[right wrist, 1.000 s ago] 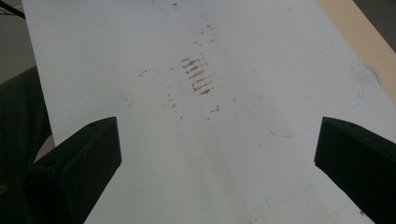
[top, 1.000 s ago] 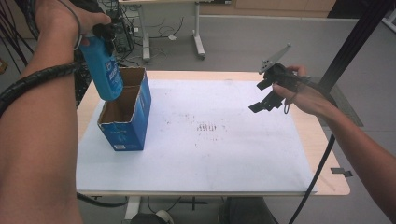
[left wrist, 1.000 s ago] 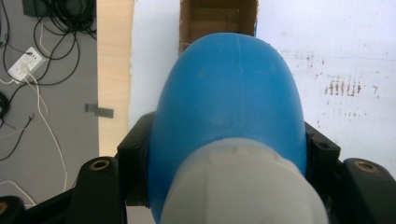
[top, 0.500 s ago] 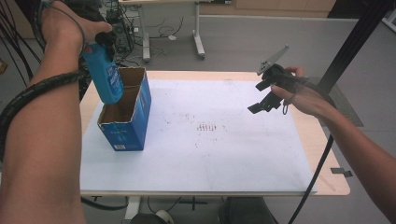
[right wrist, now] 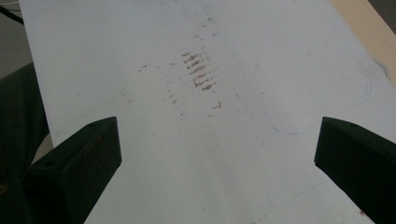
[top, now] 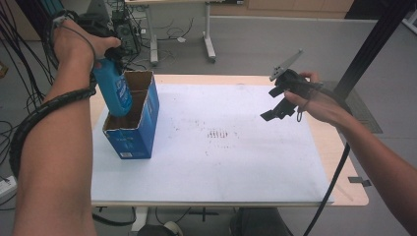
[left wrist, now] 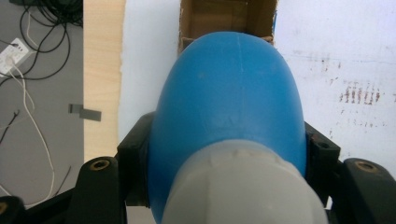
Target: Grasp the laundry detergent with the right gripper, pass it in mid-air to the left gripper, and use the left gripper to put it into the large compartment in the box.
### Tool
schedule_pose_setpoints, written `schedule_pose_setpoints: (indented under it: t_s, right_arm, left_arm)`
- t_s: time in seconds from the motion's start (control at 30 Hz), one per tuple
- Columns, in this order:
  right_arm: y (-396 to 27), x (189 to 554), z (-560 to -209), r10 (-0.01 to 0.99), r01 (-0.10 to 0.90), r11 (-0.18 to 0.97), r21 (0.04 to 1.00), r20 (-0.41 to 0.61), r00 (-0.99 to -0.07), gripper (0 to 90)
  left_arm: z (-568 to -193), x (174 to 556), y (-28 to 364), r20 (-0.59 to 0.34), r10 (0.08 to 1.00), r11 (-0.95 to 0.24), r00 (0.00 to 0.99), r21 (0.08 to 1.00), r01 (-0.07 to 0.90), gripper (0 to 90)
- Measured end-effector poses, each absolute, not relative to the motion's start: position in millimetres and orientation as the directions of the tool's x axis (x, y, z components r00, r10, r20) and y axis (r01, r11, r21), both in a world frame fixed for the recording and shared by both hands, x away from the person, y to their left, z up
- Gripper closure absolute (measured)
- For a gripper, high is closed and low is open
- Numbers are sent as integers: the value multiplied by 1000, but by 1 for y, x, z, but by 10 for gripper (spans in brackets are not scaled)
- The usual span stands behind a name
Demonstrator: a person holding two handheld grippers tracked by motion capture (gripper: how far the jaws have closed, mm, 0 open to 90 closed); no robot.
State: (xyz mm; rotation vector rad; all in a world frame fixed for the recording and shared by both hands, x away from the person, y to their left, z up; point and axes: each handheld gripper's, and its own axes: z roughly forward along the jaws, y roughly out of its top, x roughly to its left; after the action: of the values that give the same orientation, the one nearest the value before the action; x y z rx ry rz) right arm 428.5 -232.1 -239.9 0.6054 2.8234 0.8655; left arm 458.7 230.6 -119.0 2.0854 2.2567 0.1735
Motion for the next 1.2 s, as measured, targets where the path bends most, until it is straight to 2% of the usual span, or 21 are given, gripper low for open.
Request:
schedule_pose_setpoints:
  t_s: [1.2]
  right_arm:
    - [-225,429,-252,410,337,782,524,-26,-912,6]
  left_arm:
    - [-203,461,232,13,995,97,-100,120,988,368]
